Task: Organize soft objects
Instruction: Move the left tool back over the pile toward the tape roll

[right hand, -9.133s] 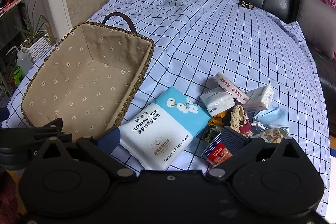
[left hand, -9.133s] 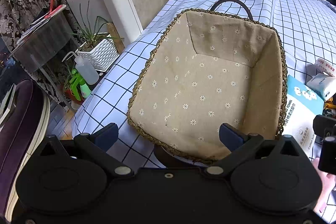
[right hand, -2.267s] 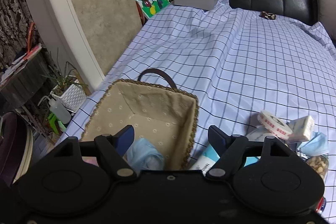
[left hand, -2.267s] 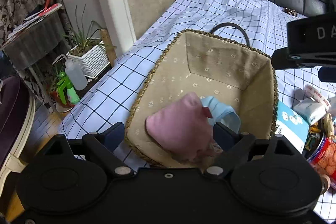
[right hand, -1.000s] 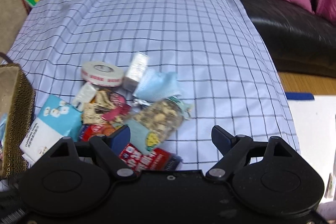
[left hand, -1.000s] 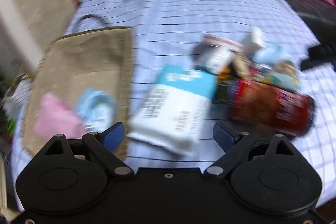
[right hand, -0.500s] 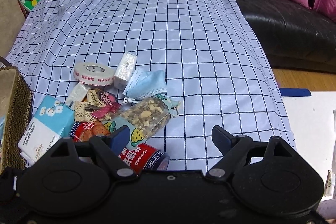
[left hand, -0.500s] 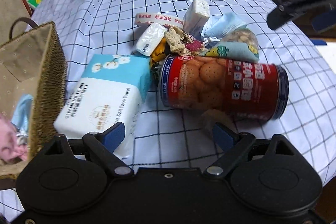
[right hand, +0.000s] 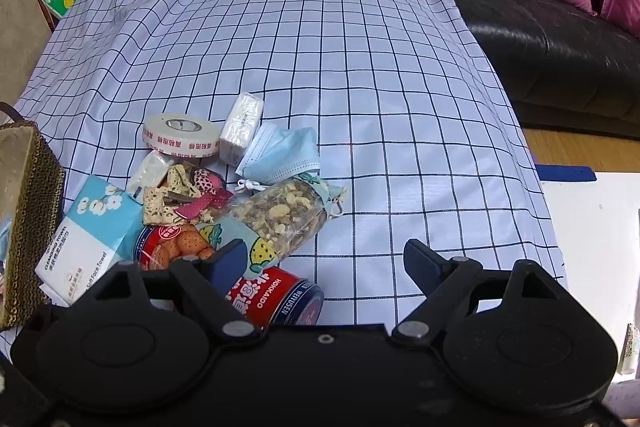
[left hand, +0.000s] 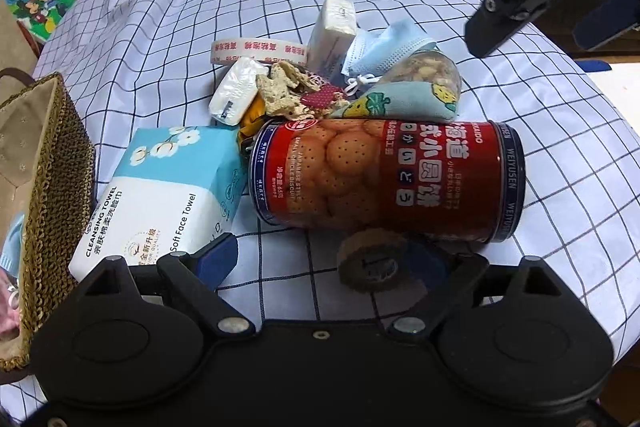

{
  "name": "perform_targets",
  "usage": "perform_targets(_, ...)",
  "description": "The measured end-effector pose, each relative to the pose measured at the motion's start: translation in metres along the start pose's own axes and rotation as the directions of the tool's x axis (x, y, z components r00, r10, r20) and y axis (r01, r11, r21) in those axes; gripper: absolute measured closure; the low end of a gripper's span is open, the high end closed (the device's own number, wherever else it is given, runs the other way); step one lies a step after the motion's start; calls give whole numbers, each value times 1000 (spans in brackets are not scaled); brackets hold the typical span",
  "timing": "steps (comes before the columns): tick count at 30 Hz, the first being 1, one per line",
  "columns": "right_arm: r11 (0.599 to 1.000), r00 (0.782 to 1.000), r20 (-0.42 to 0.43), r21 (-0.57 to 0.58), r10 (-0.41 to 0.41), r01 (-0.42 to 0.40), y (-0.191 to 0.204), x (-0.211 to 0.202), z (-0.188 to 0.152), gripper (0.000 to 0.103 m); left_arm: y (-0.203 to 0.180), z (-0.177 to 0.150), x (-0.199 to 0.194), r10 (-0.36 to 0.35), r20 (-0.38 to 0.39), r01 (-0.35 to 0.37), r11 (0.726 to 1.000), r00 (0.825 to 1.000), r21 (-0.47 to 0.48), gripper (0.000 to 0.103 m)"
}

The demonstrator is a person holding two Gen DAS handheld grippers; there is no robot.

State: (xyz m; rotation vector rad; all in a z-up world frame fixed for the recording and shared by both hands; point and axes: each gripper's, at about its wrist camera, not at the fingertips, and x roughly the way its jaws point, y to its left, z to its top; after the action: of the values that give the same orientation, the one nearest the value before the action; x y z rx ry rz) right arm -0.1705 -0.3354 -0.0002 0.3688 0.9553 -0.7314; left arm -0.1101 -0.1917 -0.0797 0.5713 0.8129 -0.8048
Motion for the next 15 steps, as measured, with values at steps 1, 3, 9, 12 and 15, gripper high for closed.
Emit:
perform_targets(1, 1000, 1000, 1, -1, -1, 1, 0, 0, 0, 18, 2, 1, 0, 0, -6, 0, 1000, 1000, -10, 13)
perform_targets(3, 1000, 1000, 1, -2, -2, 2, 0, 0, -1, 18, 8, 2, 1, -14, -28, 12, 999, 1000, -43, 15)
perform_targets(9, 1000, 1000, -3, -6, -3, 3, -1, 1, -2, 18, 32, -15, 2, -89, -149, 71, 990, 985, -120, 15)
perform_targets(12, 1000, 1000, -8, -4, -3, 3, -1, 2, -3, 18, 40, -22, -4, -89, -141, 72, 990, 986, -120, 15)
perform_targets(15, 1000, 1000, -10, -3, -3, 3, 1, 2, -3, 18, 42, -17, -6, -83, -117, 67, 988, 990, -139, 15)
